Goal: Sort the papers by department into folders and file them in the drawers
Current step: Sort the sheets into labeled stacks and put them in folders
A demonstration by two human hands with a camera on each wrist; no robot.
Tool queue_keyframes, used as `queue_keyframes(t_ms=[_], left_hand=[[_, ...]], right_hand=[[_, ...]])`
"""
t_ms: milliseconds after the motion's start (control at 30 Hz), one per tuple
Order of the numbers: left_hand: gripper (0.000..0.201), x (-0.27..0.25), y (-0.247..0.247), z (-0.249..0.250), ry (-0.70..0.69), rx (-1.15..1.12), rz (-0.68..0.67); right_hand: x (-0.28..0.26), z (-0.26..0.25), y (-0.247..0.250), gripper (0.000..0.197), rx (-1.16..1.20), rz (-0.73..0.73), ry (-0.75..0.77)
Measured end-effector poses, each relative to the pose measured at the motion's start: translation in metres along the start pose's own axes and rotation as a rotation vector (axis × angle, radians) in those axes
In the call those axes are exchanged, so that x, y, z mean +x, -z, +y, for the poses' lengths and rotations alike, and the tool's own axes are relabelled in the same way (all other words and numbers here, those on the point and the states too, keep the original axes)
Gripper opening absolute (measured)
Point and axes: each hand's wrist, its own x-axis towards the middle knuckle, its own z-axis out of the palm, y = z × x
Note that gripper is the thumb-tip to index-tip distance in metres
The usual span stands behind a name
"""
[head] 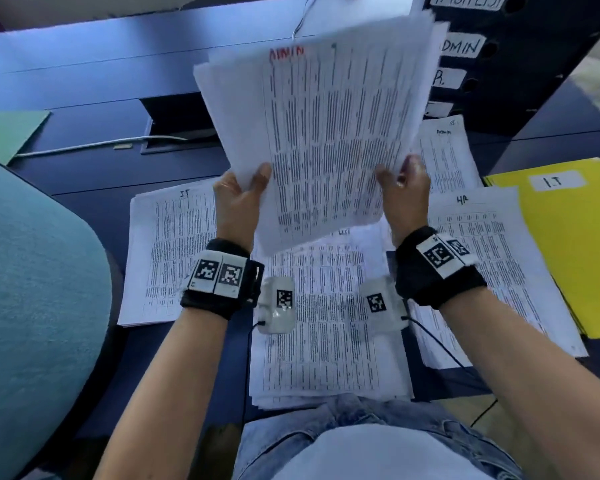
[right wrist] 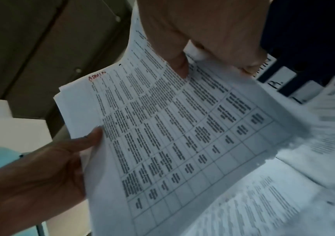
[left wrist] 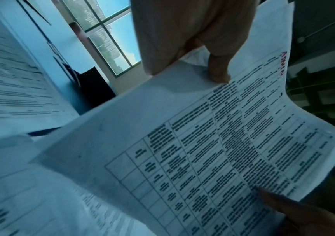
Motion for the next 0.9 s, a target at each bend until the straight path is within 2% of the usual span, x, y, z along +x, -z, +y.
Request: queue_keyframes(t_ms=[67, 100, 133, 233, 333, 433, 500, 567, 633, 733, 800, 900], left_hand=[[0.002, 0.001, -0.007, 0.011, -0.055, -0.051, 0.000], [0.011, 0.000, -0.008, 0.014, -0.066, -0.084, 0.017], [0.022, -0.001, -0.008, 0.015, -0.068, -0.102, 0.023], [0.038, -0.009, -0.004, 0.007, -0.037, -0.135, -0.013], [0.032, -0.021, 0.000, -0.010, 0.045, -0.079, 0.008], [0.018, -0.028, 0.000, -0.028, 0.204, 0.040, 0.045], [0.009, -0.028, -0.003, -0.035, 0.277, 0.149, 0.034], [0.010, -0.022, -0.005, -0.037, 0.304, 0.248, 0.033], [0.027, -0.011, -0.008, -0.037, 0.296, 0.318, 0.031], [0.043, 0.011, -0.017, -0.032, 0.300, 0.371, 0.049], [0.042, 0.029, -0.025, -0.030, 0.311, 0.400, 0.058], [0.033, 0.050, -0.039, -0.031, 0.287, 0.453, 0.071]], right_hand=[[-0.002, -0.011, -0.002, 0.044, 0.083, 0.031, 0.059], [-0.005, -0.014, -0.003, 0.053, 0.114, 0.033, 0.083], [-0.008, -0.016, -0.003, 0.053, 0.117, 0.034, 0.118], [-0.018, -0.003, -0.003, 0.022, 0.058, -0.019, 0.145], [-0.027, 0.021, -0.004, 0.030, -0.028, -0.056, 0.131], [-0.032, 0.037, -0.007, 0.010, -0.127, -0.099, 0.101], [-0.029, 0.040, -0.008, 0.017, -0.192, -0.119, 0.088], [-0.020, 0.034, -0.006, 0.012, -0.246, -0.149, 0.075], [-0.004, 0.026, -0.001, 0.013, -0.310, -0.188, 0.031], [0.026, 0.023, 0.007, 0.039, -0.640, -0.280, -0.003], [0.042, 0.025, 0.013, 0.048, -0.906, -0.354, 0.002], [0.062, 0.032, 0.023, 0.058, -1.177, -0.499, -0.046]])
